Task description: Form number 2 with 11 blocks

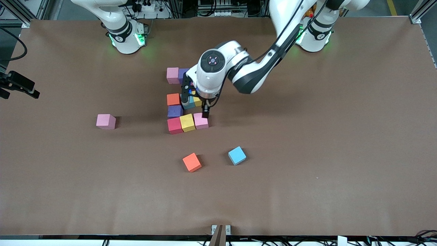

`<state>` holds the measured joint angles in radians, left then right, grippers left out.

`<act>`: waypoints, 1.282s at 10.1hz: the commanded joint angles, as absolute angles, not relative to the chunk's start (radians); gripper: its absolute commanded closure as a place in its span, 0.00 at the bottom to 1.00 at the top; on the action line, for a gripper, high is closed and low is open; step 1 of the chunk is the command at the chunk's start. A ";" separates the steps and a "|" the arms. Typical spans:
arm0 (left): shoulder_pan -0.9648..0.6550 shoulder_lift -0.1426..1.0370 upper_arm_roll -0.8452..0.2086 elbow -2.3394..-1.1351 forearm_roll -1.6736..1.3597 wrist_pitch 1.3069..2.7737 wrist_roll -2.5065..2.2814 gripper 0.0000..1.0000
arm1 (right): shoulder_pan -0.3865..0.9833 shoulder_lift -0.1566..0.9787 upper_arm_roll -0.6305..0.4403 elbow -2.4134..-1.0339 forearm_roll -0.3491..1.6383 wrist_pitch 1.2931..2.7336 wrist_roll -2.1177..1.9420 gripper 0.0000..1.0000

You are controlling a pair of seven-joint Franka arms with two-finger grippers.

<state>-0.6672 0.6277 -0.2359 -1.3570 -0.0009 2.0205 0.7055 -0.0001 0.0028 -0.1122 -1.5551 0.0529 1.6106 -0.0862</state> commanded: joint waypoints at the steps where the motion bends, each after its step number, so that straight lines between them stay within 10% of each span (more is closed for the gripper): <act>1: -0.568 0.551 -0.230 -1.388 -0.018 1.936 0.675 0.00 | 0.002 -0.012 -0.115 -1.563 0.060 1.612 -0.072 0.00; 13: 0.000 0.209 -0.222 -1.382 -0.080 1.594 0.413 0.00 | 0.002 -0.025 -0.114 -1.559 0.051 1.609 -0.072 0.00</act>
